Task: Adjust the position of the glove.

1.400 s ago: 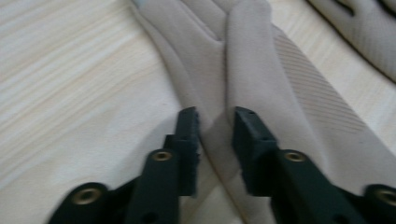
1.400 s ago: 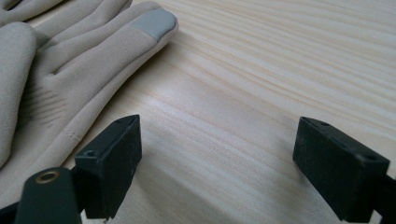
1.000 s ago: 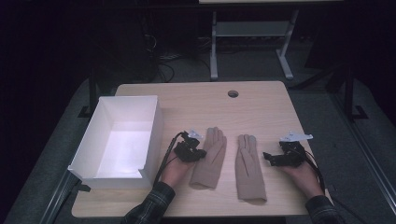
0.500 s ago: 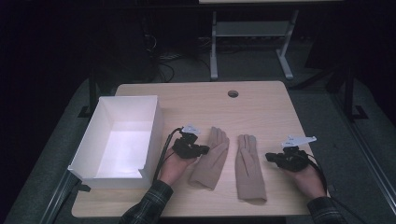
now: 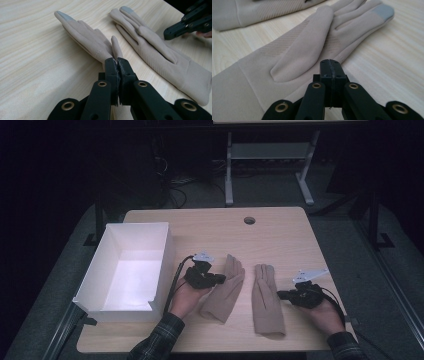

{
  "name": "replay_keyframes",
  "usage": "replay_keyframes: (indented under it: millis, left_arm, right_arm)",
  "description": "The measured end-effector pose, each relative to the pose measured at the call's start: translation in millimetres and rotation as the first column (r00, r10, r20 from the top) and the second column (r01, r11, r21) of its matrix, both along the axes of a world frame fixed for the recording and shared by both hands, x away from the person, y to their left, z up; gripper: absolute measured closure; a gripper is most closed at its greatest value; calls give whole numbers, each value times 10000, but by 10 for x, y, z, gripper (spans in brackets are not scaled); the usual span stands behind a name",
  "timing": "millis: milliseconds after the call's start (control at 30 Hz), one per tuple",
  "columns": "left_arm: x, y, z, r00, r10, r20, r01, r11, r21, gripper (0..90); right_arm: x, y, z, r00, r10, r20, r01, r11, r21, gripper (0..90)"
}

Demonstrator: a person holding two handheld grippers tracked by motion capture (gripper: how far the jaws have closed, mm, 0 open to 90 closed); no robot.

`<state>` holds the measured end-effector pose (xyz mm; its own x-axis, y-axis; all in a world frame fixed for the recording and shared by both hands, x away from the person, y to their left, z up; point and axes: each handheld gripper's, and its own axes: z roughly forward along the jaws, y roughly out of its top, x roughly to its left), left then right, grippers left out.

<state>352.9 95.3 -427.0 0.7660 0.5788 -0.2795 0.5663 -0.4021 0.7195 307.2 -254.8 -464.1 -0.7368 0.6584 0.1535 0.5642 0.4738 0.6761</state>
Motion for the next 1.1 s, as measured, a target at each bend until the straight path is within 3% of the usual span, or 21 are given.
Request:
replay_keyframes:
  millis: [567, 733, 867, 1100]
  left_arm:
    - [-86, -117, 79, 9993, -367, -61, 365, 9988, -331, 875]
    - [-150, -148, 120, 9986, -516, -58, 516, 9987, -23, 875]
    - [-212, -133, 154, 9984, -572, -9, 572, 9983, -75, 875]
    - [-252, -218, 146, 9961, -876, -33, 875, 9960, -150, 875]
  right_arm:
    - [3, 285, -44, 9968, 768, -230, -761, 9967, 285, 900]
    - [-17, 322, -35, 9956, 921, -146, -919, 9956, 189, 900]
    - [-34, 305, -47, 9954, 892, -336, -887, 9959, 161, 900]
    - [-66, 416, -54, 9900, 1343, -438, -1328, 9905, 360, 900]
